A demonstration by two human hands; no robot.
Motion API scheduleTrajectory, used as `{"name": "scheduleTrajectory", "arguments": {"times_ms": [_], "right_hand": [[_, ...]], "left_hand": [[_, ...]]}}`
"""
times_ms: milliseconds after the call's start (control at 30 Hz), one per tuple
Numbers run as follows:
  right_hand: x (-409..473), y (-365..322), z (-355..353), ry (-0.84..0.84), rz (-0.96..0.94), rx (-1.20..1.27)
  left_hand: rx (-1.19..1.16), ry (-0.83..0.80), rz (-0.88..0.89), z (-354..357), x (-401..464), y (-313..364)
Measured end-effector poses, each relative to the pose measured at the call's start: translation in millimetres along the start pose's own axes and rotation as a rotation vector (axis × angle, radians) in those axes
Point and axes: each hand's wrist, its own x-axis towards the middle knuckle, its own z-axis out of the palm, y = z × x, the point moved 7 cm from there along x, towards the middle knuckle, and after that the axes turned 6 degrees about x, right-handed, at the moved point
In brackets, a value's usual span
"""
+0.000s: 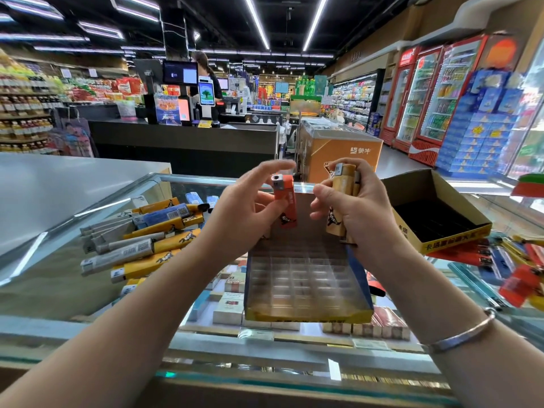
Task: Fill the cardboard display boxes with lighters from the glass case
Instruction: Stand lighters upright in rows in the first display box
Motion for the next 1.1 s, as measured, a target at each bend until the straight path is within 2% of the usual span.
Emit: {"name": "scheduleTrajectory", "arguments": {"times_ms": [67,233,733,1100], "right_hand": [[-0.5,2.7,0.0,-0.007,0.018,-0.021],[-2.1,4.7,0.6,-0.003,0.03,-0.059],[-1.6,7.4,-0.2,-0.006,0.045,-0.08],[-3.1,8.1,4.1,-0.056,0.053,-0.086]], "left_hand": [[0.027,0.016,0.017,-1.6,0.0,-2.1],[0.311,0.051,0.053,-4.5,1.7,-10.3],[0.524,0.133,0.092,-7.6,7.8,-15.5],[0.493,0.032,0.052,-3.2,16.1,-16.5]]}}
